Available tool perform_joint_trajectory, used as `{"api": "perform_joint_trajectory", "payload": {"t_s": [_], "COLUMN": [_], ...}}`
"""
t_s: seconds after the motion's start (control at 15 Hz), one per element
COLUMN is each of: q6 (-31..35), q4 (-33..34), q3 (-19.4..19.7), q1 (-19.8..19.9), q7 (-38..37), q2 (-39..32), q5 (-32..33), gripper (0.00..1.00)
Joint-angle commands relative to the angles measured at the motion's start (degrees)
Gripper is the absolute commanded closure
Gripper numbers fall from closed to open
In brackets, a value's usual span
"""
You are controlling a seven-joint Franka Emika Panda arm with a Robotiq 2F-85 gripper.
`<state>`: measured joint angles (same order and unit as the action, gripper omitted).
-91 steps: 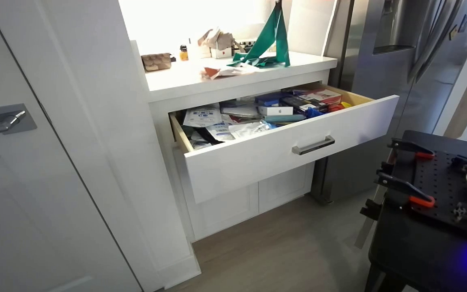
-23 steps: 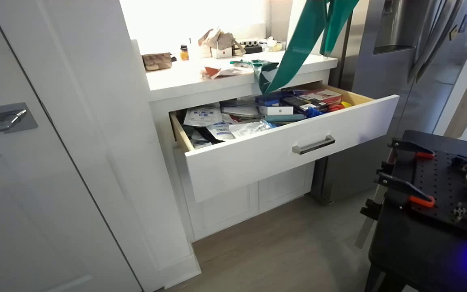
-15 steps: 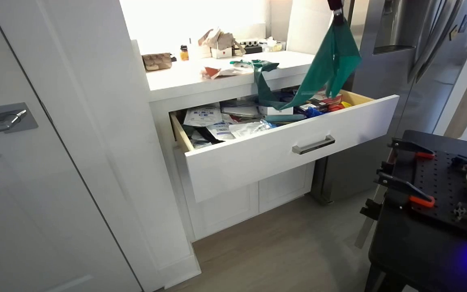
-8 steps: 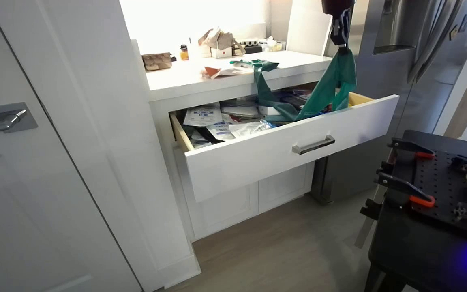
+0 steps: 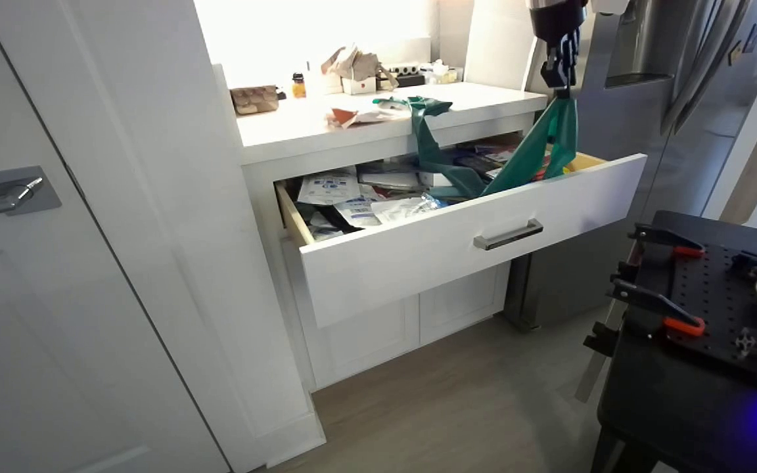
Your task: Open the top most drawer of the cabinet and put the fabric in the drawer.
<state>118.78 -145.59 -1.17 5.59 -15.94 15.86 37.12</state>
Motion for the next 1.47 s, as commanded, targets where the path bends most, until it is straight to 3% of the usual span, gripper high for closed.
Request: {"api": "perform_joint_trajectory", "payload": {"t_s": [0.0,0.33,0.87,1.4], "q6": [1.3,3.4,7.3,6.6], "q4": [0.7,3.5,14.3,31.1], "q3": [0.8,3.0,7.8,9.2], "q1": [0.7,3.5,5.5,2.7], "q7": [-2.2,-10.9,-20.6,-25.2], "q2": [-0.1,-2.4,-14.6,-27.3], "q5": [2.3,6.1,1.2,-5.1], "gripper": [0.34,0.01,0.0,0.0]}}
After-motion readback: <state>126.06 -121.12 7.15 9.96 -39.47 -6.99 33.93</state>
